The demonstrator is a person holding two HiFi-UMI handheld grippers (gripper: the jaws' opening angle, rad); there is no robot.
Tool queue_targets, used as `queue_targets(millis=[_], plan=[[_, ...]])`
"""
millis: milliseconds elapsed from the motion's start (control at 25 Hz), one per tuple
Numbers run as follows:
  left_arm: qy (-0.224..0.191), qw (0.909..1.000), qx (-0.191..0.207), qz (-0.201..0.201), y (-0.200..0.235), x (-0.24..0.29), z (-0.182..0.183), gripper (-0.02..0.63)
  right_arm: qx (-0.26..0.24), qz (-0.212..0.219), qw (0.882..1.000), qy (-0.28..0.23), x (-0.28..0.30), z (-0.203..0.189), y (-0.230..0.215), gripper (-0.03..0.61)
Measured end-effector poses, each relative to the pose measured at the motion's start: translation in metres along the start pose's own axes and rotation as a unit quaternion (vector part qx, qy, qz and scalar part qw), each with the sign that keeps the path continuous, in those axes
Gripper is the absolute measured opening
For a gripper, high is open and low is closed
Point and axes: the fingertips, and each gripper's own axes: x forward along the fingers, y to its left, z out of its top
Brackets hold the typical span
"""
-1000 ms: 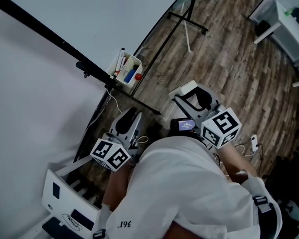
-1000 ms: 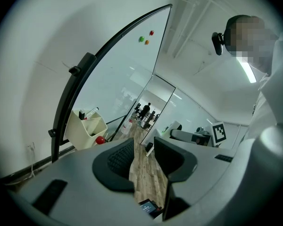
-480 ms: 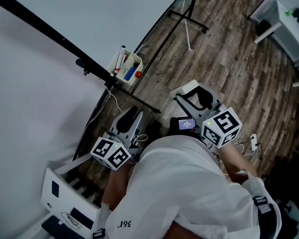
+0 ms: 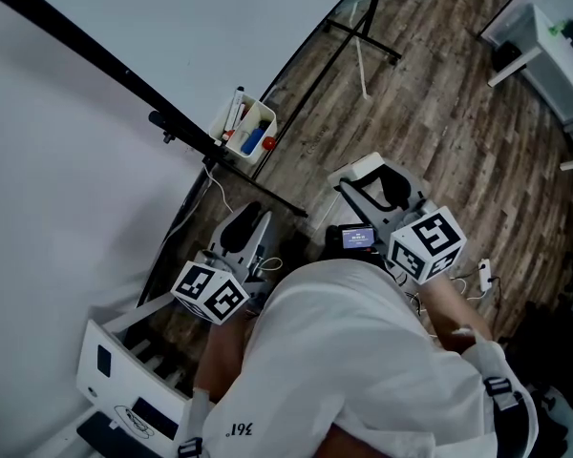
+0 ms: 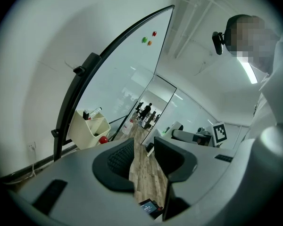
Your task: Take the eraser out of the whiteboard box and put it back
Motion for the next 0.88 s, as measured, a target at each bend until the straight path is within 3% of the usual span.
queue_targets(millis=[880], plan=[[-0.038, 0.9982, 0.027, 0.038, 0.047, -0.001, 0.049, 0.138, -0.029, 0.03, 0.999, -0.026, 0.053, 0.04, 0.01, 0.264]])
